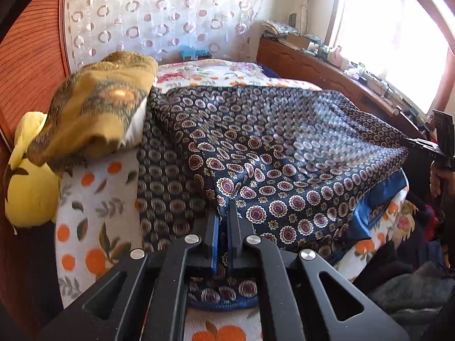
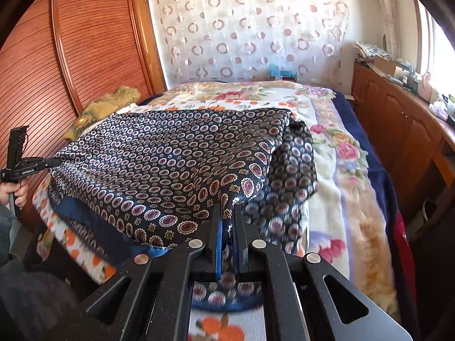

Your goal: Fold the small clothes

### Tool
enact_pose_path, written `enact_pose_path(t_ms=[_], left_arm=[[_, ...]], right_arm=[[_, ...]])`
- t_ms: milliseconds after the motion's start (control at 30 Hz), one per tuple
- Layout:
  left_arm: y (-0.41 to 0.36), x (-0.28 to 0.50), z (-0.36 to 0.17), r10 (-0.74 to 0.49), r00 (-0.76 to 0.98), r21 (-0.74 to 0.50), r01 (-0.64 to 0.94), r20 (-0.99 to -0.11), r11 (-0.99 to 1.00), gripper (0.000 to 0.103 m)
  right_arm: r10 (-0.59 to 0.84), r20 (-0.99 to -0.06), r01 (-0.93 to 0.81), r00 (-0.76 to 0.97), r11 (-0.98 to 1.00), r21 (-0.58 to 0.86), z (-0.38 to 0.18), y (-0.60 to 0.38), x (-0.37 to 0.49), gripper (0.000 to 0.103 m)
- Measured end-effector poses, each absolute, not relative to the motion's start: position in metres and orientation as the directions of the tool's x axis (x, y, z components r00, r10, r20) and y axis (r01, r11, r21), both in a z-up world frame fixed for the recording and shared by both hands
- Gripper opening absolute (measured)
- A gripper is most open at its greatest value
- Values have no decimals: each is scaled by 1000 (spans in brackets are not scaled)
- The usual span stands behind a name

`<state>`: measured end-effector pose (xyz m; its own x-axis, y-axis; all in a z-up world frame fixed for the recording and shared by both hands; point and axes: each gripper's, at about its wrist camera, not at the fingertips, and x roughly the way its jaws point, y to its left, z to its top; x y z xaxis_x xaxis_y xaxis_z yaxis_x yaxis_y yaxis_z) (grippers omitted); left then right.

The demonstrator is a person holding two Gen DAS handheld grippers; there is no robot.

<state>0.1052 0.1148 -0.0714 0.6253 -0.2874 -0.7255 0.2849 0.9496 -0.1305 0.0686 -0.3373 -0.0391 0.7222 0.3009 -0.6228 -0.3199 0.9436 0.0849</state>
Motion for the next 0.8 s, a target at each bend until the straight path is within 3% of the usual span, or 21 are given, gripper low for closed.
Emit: enact_pose_path(t_ms=[400, 567, 600, 700, 767, 800], left_arm=[[116, 104, -86, -245, 615, -125, 232, -750, 965, 6], [116, 99, -80, -245, 635, -133, 219, -733, 967, 14], [118, 97, -79, -252, 640, -141, 220, -726, 965, 16], [120, 93, -72, -252, 664, -142, 217, -704, 966, 41], [121, 90, -67, -239, 678, -125, 213, -695, 969, 51], [121, 90, -66, -235, 683, -121, 211, -692, 970, 62]], right_arm=[[232, -685, -290, 690, 956, 32, -51, -320, 92, 5], [199, -662, -269, 722, 963, -5, -40, -314, 74, 9], [192, -653, -265, 733, 964, -14, -35, -312, 71, 11], [163, -617, -247, 770, 968, -51, -21, -303, 62, 13], [148, -590, -236, 794, 969, -74, -12, -297, 57, 14], [147, -575, -234, 805, 969, -80, -8, -293, 54, 16]])
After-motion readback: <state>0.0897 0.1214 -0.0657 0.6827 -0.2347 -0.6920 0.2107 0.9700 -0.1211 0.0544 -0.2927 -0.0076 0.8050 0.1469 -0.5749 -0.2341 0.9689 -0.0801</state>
